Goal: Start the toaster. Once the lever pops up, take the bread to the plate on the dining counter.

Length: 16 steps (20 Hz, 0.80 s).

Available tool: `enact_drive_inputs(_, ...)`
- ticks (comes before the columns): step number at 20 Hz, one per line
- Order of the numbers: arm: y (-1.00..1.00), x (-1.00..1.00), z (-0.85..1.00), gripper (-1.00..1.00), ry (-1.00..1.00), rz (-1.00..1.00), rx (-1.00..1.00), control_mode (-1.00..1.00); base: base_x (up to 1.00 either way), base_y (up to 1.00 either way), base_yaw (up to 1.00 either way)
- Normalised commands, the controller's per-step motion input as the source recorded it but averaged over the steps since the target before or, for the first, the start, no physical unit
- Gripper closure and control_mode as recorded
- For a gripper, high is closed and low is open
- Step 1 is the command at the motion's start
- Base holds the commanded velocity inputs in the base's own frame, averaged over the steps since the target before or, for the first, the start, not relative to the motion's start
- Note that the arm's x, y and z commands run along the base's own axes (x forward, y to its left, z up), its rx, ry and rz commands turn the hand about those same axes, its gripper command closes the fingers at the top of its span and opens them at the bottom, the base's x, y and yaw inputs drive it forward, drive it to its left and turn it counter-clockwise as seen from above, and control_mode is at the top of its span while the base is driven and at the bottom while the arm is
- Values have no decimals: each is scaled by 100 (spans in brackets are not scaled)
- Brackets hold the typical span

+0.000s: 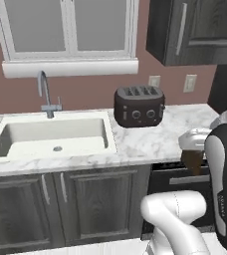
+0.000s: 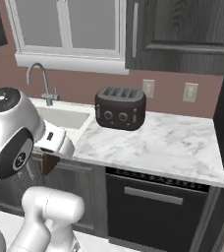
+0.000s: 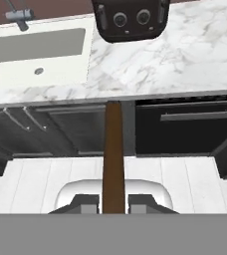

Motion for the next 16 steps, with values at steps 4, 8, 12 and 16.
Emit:
enact_drive_inputs(4,0,0,0,100,0,0,0,100,-75,24,72)
enact_drive_inputs(8,0,0,0,100,0,0,0,100,-24,31,95)
enact_drive_inputs(12,0,0,0,100,0,0,0,100,-17,23,100)
enact_drive_inputs(16,0,0,0,100,0,0,0,100,-14,13,100)
